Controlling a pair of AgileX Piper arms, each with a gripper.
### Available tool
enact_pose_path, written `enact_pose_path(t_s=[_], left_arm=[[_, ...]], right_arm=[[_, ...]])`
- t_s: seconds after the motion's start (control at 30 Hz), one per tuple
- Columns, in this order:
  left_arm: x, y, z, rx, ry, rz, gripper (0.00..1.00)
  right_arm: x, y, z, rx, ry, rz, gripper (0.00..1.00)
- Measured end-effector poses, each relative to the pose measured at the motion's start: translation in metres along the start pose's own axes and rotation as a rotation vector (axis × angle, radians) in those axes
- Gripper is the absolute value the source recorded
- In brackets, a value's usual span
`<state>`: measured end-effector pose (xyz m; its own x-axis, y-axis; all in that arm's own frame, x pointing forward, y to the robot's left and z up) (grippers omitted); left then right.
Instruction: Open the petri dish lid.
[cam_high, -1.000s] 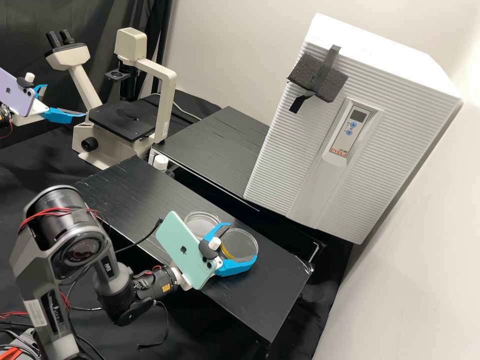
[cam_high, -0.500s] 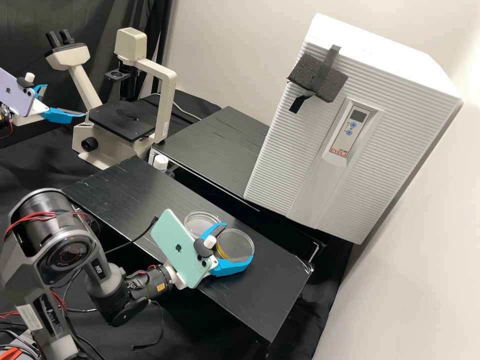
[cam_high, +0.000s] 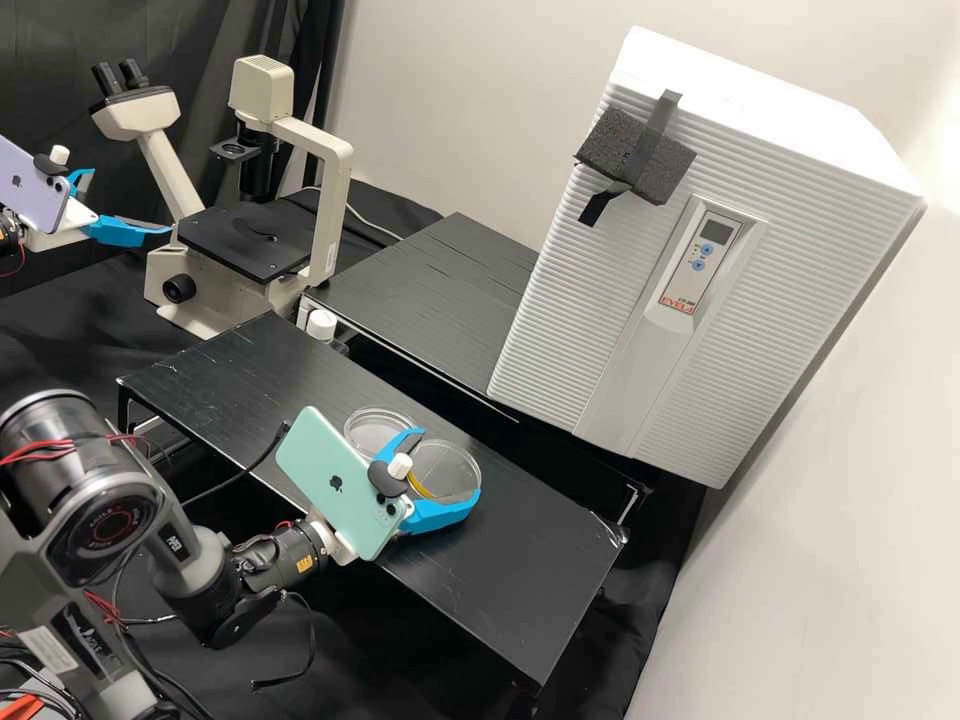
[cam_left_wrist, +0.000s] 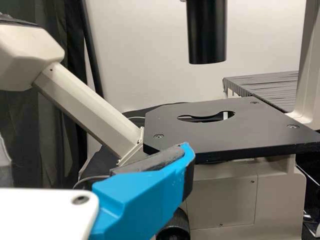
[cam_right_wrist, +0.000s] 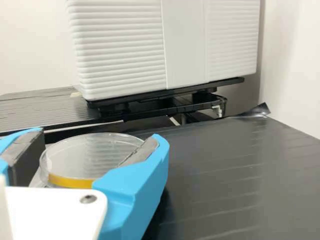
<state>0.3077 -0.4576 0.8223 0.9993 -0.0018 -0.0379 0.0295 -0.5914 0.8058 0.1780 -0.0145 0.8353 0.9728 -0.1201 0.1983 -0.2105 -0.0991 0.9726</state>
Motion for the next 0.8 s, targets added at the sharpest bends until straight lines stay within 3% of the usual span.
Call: enact_pose_path(t_s=[0.4,0.8], left_arm=[[0.0,0.0,0.0,0.0,0.0,0.0,1.0],[0.0,0.0,0.0,0.0,0.0,0.0,1.0]], right_arm=[[-0.003,-0.001,-0.006,0.001,0.035,-0.006,0.0],[-0.001,0.01,0.011,-0.004,-0.063,0.055,0.0]])
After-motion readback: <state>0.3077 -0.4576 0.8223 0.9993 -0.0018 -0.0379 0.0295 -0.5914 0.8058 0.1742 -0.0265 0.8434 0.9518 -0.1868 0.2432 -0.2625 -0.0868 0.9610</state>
